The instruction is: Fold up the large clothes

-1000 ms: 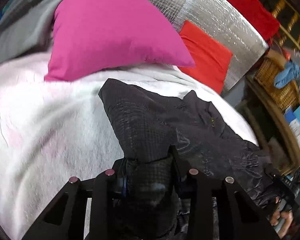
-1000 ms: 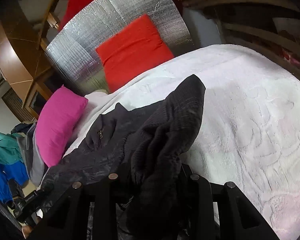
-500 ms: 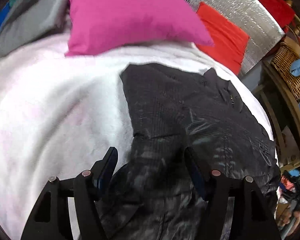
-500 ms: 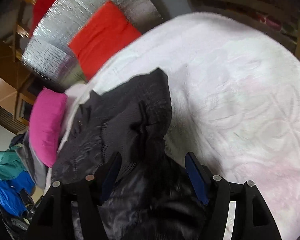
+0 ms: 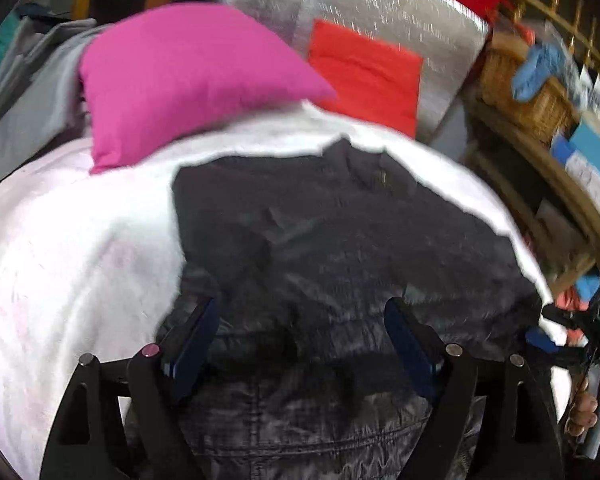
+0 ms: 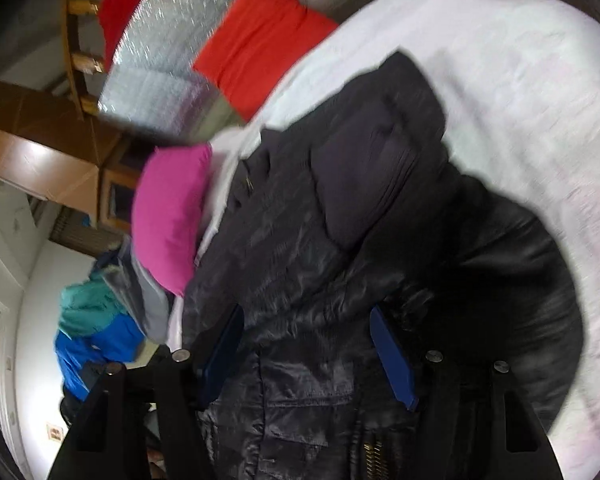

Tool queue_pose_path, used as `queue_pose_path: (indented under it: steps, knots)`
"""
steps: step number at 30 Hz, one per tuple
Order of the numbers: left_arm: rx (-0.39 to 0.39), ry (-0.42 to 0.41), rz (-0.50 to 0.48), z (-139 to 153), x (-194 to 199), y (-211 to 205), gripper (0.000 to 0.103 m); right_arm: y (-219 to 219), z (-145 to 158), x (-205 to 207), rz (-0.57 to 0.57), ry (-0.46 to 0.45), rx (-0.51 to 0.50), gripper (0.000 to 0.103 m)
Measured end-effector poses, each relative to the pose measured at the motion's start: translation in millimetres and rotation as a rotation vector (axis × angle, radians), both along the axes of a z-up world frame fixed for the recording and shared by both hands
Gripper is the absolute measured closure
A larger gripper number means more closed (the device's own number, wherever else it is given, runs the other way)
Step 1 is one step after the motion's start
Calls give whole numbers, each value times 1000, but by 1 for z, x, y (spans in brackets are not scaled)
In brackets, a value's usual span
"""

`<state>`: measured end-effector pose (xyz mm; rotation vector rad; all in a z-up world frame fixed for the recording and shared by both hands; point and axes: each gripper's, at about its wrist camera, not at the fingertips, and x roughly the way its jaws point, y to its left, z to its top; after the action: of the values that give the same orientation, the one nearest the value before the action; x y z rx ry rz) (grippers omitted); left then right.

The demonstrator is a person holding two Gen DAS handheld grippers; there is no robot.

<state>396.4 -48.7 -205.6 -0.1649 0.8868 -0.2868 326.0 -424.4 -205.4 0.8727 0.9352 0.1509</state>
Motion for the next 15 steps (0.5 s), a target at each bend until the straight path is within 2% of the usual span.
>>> queue_pose_path:
  steps: [3, 7, 11, 13, 14, 15]
  knots:
    - [71, 38, 16, -12, 7, -10, 18, 10, -11, 12, -37, 43, -36, 32]
    - [188, 8, 31, -19, 13, -23, 18, 8, -21, 26, -93, 76, -61, 32]
    - [267, -21, 21, -23, 13, -36, 17, -7, -30, 35, -143, 76, 21, 32]
    - [286, -35, 15, -24, 12, -39, 17, -13, -31, 35, -177, 67, 28, 40]
    - [288, -39, 15, -24, 11, -39, 17, -16, -31, 35, -195, 72, 12, 55]
    - [286, -42, 11, -24, 11, -38, 17, -18, -32, 37, -196, 74, 9, 60]
